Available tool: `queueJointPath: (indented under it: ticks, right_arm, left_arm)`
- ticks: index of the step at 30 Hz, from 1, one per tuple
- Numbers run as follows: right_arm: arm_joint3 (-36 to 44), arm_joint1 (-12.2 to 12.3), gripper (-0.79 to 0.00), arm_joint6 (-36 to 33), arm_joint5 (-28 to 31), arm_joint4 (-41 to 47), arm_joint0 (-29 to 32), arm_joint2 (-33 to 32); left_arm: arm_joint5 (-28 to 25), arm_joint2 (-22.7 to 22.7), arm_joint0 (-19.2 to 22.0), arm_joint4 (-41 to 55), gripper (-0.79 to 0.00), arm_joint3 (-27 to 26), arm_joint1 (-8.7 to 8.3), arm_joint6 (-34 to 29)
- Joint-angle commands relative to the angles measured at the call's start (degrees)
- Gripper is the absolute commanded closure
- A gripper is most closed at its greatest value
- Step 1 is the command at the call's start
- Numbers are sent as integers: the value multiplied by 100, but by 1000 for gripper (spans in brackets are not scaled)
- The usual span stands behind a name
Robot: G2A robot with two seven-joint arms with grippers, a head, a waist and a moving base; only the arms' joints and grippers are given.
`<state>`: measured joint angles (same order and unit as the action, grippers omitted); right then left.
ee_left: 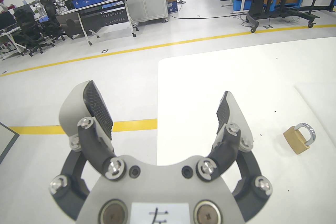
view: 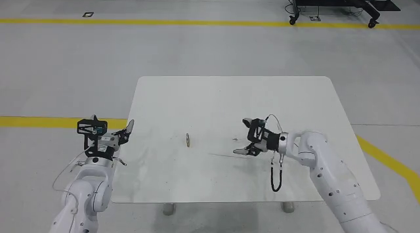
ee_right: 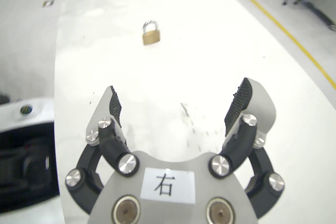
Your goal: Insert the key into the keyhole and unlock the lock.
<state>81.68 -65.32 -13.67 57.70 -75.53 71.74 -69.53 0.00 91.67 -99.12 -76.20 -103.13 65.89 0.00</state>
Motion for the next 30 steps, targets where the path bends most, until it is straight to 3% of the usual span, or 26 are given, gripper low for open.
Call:
queueJointPath:
  ticks: [1,3,5,7,8,10,14,17,20,30]
  right_arm:
    - [-452,-9,-785,-300,30,37,-538,499]
    - [-798,-28,-785,-518,30,-105,-914,827]
    - [-1030,-58,-702,-546,30,-227,-1166,1114]
    - [-1214,-89,-406,-518,30,-359,-1344,1274]
    - [-1292,-101,-357,-472,2,-398,-1401,1318]
    - [-1343,-116,-289,-402,-55,-504,-1461,1396]
    - [-1400,-136,-274,-514,-239,-758,-1514,1545]
    - [-1510,-182,-215,-649,-375,-766,-1607,1677]
    - [-1576,-199,-15,-542,-327,-690,-1677,1711]
    - [-1526,-143,0,-374,-242,-836,-1693,1680]
  left_arm:
    - [0,0,0,0,-785,0,0,0]
    - [0,0,0,0,-785,0,0,0]
    - [0,0,0,0,-785,0,0,0]
    - [0,0,0,0,-785,0,0,0]
    - [0,0,0,0,-785,0,0,0]
    - [0,0,0,0,-785,0,0,0]
    - [0,0,0,0,-785,0,0,0]
    - [0,0,0,0,-785,0,0,0]
    - [0,0,0,0,-785,0,0,0]
    - [0,0,0,0,-785,0,0,0]
